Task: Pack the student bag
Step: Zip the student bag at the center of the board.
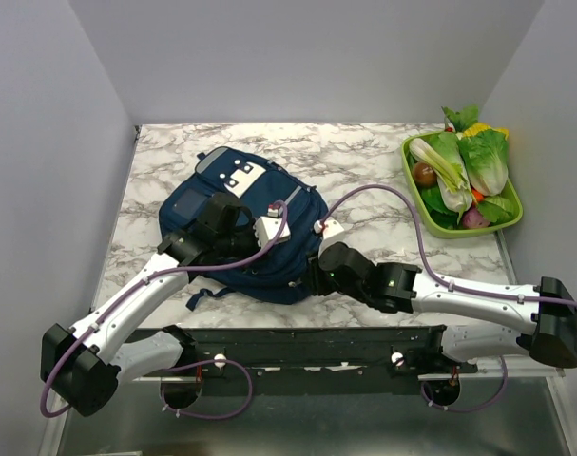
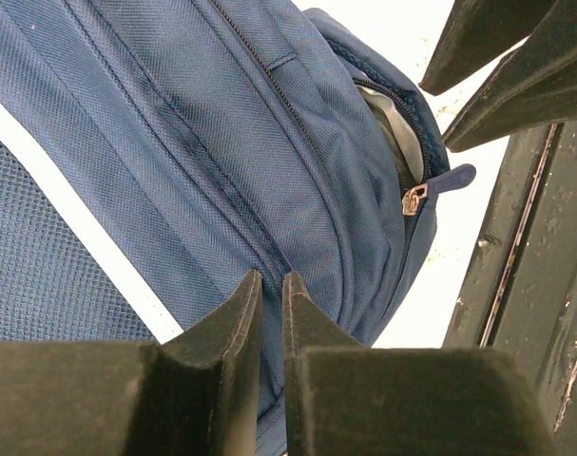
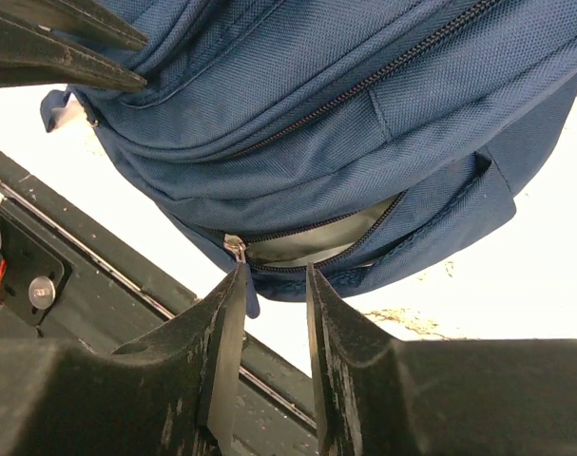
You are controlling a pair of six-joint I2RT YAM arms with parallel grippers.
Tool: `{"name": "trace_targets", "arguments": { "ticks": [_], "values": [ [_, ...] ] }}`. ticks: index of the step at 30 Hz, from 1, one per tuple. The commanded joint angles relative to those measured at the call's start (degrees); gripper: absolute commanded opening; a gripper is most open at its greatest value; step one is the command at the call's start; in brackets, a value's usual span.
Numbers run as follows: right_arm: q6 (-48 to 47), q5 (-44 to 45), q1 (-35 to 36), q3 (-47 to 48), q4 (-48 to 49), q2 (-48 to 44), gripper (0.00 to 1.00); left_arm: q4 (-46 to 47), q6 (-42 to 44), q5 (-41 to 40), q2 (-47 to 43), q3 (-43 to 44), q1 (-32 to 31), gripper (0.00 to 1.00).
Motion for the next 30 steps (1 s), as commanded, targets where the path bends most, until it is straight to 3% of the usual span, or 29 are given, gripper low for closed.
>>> {"name": "trace_targets", "arguments": {
  "ticks": [1,10,18,24,30],
  "values": [
    [-2.00,-0.93,-0.18,0.99,-2.23,-0.04,0.42,-1.94,0.13,-0.57,0.77,1.99,0.40,0.00],
    [-6.93,-6.31,1.23,-4.98,5.06,-3.21,0.61,-2.38,-1.54,1.36,4.46,5.77,0.40,0.00],
    [-9.48,-5.53,2.72,-2.35,5.59,3.73,0.62,-2.73,-2.16,1.28,5.34,7.26,0.40,0.00],
    [-8.61,-4.30,2.81,-1.38,5.24,6.38,0.55,-3.44,-1.80,0.84,5.08,7.44,0.40,0.00],
    [-8.34,-3.51,2.81,-1.21,6.21,6.73,0.35,-4.14,-1.98,0.92,4.73,7.70,0.40,0.00]
  ]
}}
